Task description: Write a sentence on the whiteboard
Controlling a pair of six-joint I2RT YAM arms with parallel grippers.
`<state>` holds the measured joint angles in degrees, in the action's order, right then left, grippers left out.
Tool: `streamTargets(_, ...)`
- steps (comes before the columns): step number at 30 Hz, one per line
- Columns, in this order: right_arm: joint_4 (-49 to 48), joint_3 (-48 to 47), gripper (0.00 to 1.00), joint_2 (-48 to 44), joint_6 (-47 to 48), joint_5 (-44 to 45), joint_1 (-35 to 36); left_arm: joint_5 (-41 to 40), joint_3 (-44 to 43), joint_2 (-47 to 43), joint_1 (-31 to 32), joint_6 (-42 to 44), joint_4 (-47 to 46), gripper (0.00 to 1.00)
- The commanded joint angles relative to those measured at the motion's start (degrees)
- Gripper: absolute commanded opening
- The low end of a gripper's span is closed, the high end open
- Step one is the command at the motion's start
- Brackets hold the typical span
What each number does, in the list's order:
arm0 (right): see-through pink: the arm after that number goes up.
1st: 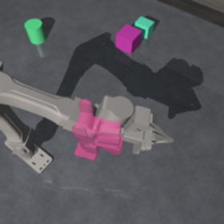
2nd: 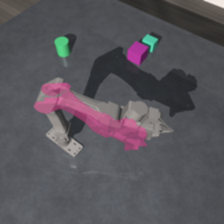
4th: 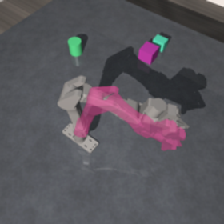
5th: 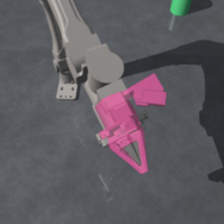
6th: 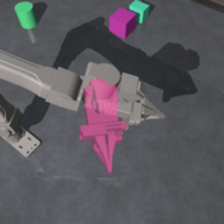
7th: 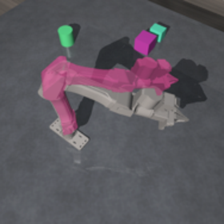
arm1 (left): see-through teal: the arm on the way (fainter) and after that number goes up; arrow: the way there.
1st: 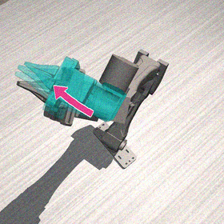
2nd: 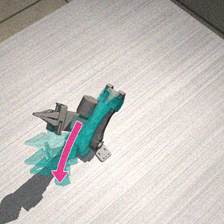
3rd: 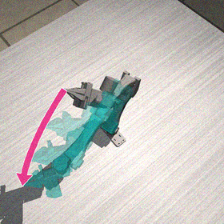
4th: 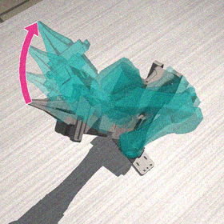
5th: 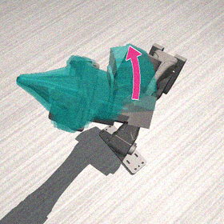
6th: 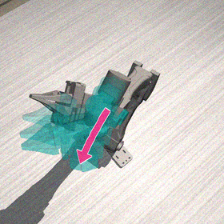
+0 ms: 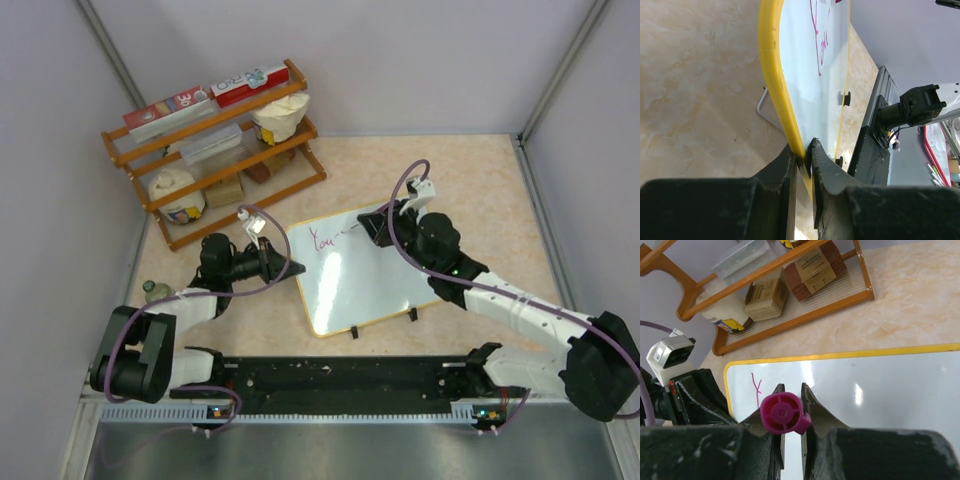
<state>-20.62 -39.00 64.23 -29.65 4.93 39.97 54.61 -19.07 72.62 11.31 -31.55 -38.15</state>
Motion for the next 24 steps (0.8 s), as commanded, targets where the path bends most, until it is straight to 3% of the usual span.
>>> streamTargets(1,-2.67,-1.69,0.00,1.43,-0.15,-0.27,-0.33,-2.14,-0.44,-0.20,0.11,4.83,-0.08,0.00)
streamTargets(24,-0.47,2.35,0.00,0.55,0.91,-0.79,-0.33,-2.14,-0.53,0.07,0.11,4.83,-0.17,0.00)
